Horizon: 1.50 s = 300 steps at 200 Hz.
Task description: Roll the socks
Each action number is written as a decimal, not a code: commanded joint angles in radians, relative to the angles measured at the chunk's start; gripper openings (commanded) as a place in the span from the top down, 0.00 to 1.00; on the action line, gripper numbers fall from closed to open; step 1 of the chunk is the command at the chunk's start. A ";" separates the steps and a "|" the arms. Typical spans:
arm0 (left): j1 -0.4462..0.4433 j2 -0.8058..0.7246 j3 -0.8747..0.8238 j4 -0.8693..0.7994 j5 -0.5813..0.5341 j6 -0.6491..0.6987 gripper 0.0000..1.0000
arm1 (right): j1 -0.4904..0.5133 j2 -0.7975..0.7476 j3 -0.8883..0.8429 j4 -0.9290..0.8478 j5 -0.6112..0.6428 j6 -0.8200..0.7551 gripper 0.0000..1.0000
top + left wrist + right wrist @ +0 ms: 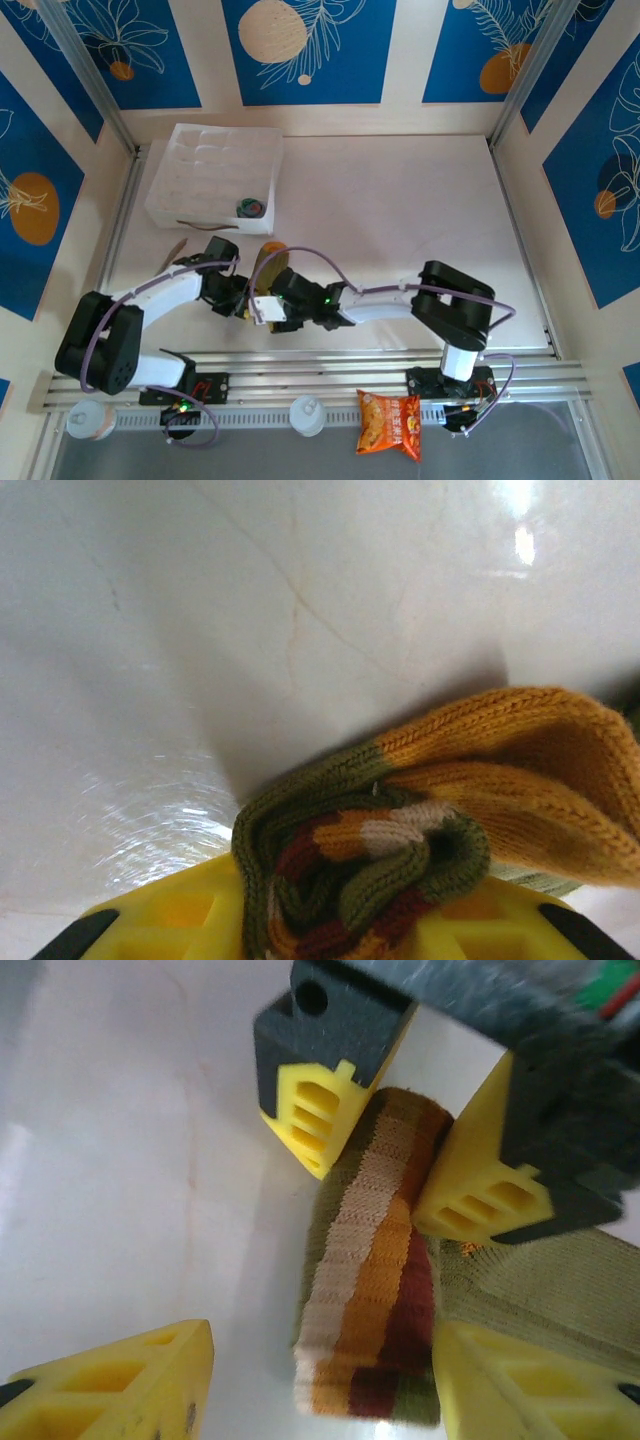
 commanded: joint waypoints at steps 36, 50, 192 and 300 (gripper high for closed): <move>0.014 0.086 -0.073 -0.055 -0.025 0.007 0.67 | 0.006 0.120 0.109 -0.047 0.139 -0.016 0.77; 0.018 0.068 -0.066 -0.053 -0.027 0.011 0.65 | 0.001 0.123 0.095 -0.078 0.130 0.035 0.91; 0.200 -0.304 -0.106 -0.022 0.074 0.039 0.29 | -0.178 0.348 0.249 -0.532 -0.459 0.418 1.00; 0.154 -0.271 -0.103 0.023 0.148 0.122 0.45 | -0.343 0.523 0.348 -0.641 -0.795 0.581 1.00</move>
